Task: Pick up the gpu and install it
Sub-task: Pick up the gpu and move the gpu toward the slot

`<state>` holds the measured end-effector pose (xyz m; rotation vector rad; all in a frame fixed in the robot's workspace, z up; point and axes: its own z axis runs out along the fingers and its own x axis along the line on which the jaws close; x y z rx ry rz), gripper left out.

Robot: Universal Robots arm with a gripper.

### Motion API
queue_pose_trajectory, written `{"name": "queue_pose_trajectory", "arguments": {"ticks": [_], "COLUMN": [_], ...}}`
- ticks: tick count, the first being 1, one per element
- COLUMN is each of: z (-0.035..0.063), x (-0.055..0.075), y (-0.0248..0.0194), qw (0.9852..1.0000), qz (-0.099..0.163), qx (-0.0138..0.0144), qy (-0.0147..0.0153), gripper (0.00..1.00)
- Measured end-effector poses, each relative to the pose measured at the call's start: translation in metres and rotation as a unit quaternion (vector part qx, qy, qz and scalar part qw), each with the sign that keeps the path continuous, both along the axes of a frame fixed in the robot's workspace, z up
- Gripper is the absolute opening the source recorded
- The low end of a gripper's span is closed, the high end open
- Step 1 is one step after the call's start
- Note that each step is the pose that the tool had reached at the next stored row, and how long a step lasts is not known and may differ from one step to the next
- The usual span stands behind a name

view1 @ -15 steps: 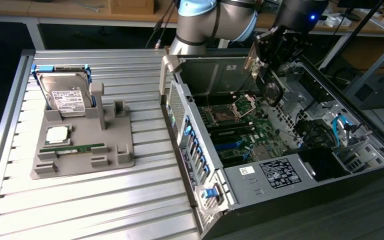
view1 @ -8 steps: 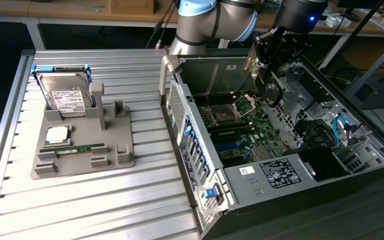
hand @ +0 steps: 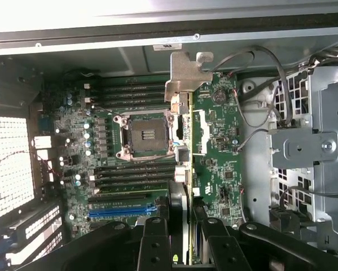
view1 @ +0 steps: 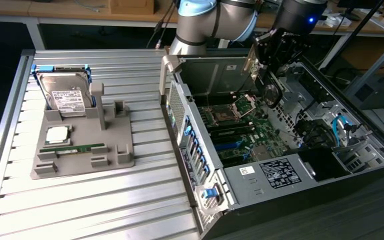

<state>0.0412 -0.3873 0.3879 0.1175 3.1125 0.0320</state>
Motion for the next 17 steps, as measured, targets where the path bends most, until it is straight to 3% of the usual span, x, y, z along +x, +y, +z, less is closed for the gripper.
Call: {"name": "queue_pose_trajectory", "arguments": {"ticks": [17], "z": [-0.0060], "x": [0.0000], "y": [-0.0001], "qw": [1.0000], "qz": [0.000], "qx": [0.0000], "qy": [0.0000], "gripper": [0.27]}}
